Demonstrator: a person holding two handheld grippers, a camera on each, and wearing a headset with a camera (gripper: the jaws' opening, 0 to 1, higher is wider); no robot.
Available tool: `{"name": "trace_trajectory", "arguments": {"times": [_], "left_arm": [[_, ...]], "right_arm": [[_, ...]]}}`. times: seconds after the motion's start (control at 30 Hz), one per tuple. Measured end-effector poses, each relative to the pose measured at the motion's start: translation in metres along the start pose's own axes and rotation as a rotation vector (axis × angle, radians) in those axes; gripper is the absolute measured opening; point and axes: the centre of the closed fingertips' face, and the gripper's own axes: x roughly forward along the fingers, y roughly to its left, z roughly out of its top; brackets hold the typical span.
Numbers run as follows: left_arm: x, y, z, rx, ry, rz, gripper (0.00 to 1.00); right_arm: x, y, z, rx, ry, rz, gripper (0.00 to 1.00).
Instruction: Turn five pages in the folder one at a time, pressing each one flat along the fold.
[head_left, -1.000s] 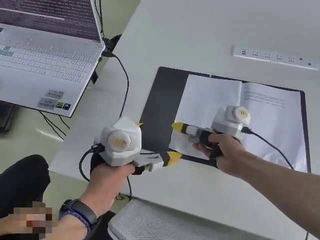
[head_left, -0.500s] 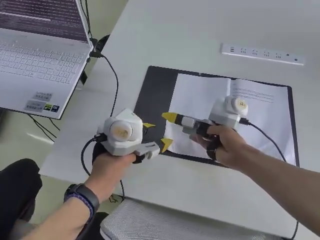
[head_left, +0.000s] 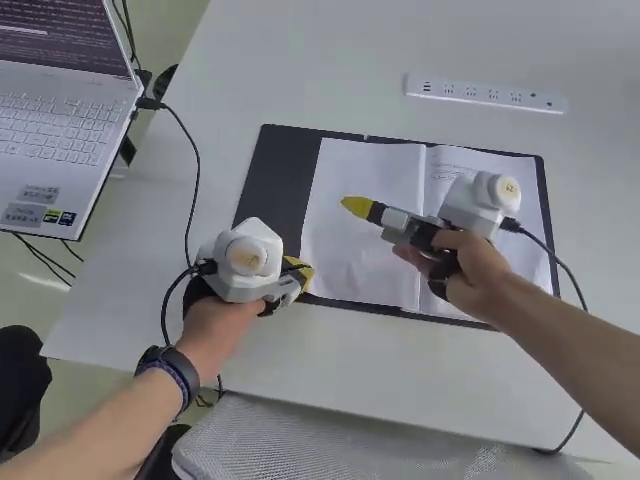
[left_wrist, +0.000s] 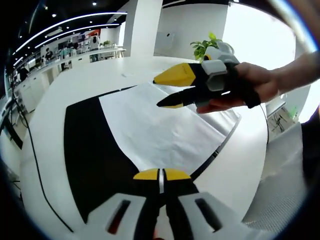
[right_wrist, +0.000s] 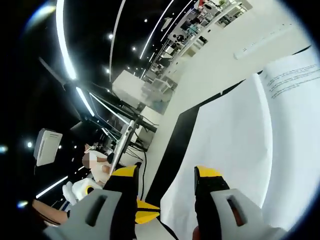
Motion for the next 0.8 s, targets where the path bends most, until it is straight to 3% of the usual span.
{"name": "trace_trajectory", "arguments": {"times": [0.23,0.27,0.33,0.63,0.77,0.8], "left_arm": [[0.006,-0.001,-0.019,0.058,0.071,0.011,0.00],[0.006,-0.001,-0.016,0.062,0.046,0.015,0.00],[0.006,0.001,-0.017,0.030,0.045,0.023,0.00],[0.005,0.000,-0.016,0.039,0.048,0.022,0.00],[0.005,0.001,-0.016,0.019,0.039,0.022,0.00],[0.004,0.001,-0.016,0.017,0.039,0.022,0.00]], "right_arm": [[-0.023,-0.002,-0.011,0.028,-0.013,-0.033,0.43],[-0.025,-0.003,-0.012,0.030,-0.017,-0.034,0.42],[-0.029,-0.005,-0.011,0.022,-0.021,-0.042,0.41],[-0.041,-0.020,0.003,-0.021,-0.027,-0.078,0.34],[-0.041,-0.028,0.004,-0.057,-0.005,-0.095,0.31],[-0.042,-0.032,0.005,-0.095,0.010,-0.111,0.30]]}}
